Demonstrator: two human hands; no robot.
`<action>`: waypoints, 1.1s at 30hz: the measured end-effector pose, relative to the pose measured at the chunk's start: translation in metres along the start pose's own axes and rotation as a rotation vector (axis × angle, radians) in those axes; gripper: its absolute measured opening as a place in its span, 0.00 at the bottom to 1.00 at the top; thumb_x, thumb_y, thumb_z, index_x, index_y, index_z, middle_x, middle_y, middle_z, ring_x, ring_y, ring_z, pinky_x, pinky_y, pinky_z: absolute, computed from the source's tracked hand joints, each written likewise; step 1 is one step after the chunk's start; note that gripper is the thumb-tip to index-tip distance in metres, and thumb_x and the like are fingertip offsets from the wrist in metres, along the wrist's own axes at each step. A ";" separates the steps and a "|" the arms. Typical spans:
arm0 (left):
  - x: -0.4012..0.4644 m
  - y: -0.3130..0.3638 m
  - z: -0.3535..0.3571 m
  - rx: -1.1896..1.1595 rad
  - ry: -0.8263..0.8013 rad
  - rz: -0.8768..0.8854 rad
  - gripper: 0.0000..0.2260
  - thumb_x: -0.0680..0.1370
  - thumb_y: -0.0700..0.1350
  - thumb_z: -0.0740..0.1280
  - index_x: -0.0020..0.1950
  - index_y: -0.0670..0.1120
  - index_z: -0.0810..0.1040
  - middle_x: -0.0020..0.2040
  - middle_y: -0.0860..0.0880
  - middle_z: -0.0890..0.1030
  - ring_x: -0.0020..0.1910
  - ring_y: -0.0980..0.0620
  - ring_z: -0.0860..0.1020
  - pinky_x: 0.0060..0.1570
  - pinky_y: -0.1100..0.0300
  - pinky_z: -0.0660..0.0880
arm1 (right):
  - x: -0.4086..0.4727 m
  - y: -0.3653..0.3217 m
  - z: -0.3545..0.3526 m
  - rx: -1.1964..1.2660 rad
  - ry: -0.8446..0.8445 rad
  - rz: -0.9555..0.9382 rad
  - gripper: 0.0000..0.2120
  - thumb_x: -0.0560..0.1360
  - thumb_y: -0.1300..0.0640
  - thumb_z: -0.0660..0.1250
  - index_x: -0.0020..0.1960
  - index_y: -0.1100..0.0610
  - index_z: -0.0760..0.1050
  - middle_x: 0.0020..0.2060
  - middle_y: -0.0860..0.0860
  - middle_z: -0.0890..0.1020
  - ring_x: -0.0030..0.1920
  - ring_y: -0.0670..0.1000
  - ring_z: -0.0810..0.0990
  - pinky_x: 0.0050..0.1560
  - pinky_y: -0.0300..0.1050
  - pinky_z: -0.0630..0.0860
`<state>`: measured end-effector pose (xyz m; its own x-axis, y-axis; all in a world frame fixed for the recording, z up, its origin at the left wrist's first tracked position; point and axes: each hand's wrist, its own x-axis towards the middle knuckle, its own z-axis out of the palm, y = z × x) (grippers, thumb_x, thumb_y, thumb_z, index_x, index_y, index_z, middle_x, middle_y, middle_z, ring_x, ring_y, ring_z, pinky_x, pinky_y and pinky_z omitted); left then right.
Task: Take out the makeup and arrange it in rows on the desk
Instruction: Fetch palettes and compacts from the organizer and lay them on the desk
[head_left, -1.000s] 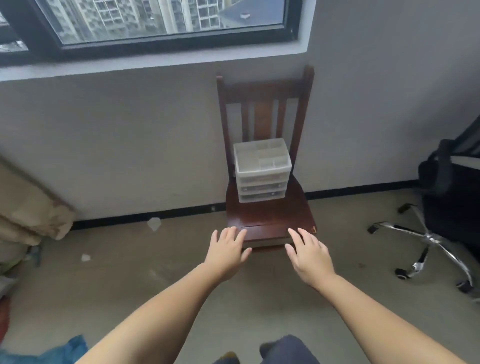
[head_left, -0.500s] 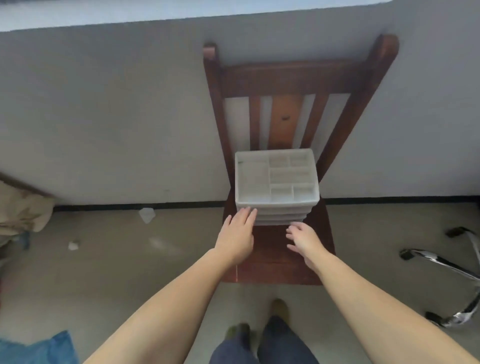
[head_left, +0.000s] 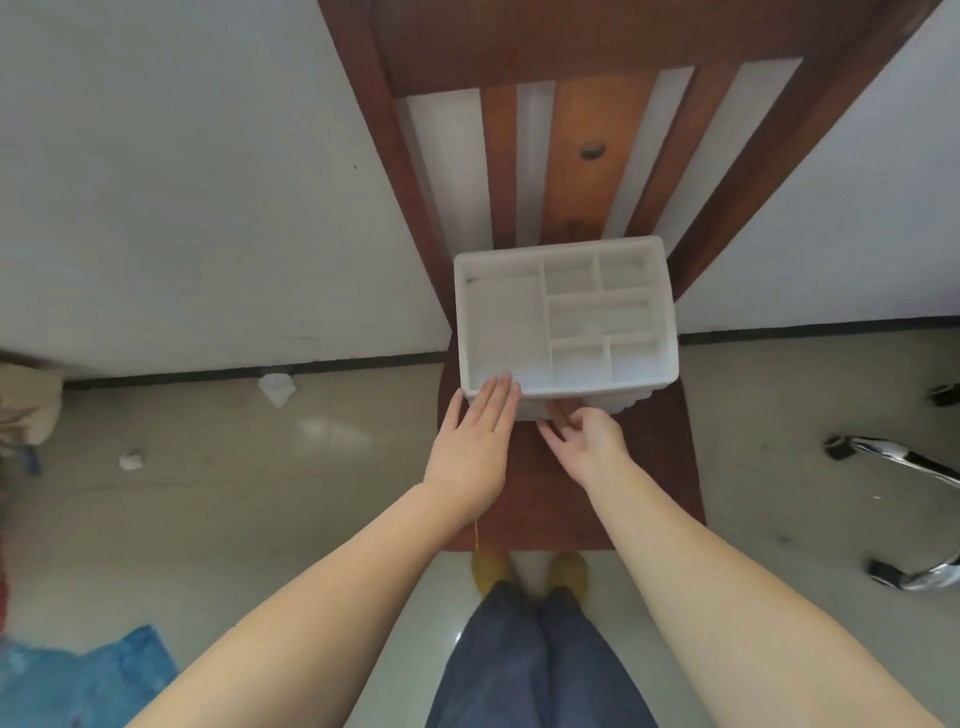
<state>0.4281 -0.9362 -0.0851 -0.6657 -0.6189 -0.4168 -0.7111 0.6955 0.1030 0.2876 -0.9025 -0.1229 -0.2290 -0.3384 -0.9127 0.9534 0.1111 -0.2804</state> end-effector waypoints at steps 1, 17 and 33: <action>0.000 0.000 0.000 -0.002 0.002 -0.003 0.34 0.77 0.35 0.54 0.77 0.43 0.37 0.78 0.47 0.38 0.76 0.51 0.38 0.74 0.50 0.37 | 0.000 0.002 -0.003 -0.016 0.009 -0.004 0.18 0.74 0.75 0.44 0.52 0.64 0.70 0.45 0.59 0.76 0.58 0.57 0.75 0.60 0.56 0.70; -0.001 0.003 0.001 -0.021 0.032 -0.025 0.34 0.76 0.34 0.53 0.77 0.44 0.38 0.78 0.49 0.38 0.77 0.52 0.39 0.74 0.51 0.39 | -0.036 0.042 -0.096 -0.149 -0.004 0.041 0.14 0.77 0.73 0.48 0.50 0.61 0.69 0.48 0.60 0.77 0.55 0.58 0.76 0.55 0.57 0.73; 0.039 0.008 0.034 0.208 -0.052 0.166 0.32 0.79 0.48 0.58 0.78 0.45 0.44 0.75 0.44 0.58 0.73 0.43 0.58 0.70 0.50 0.56 | -0.070 -0.055 -0.072 -1.859 -0.188 -0.676 0.13 0.78 0.62 0.58 0.60 0.56 0.74 0.58 0.53 0.78 0.55 0.52 0.78 0.56 0.46 0.75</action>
<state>0.4046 -0.9422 -0.1312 -0.7532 -0.4744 -0.4557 -0.5278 0.8493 -0.0117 0.2375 -0.8181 -0.0652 -0.2626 -0.7982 -0.5421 -0.6322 0.5668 -0.5283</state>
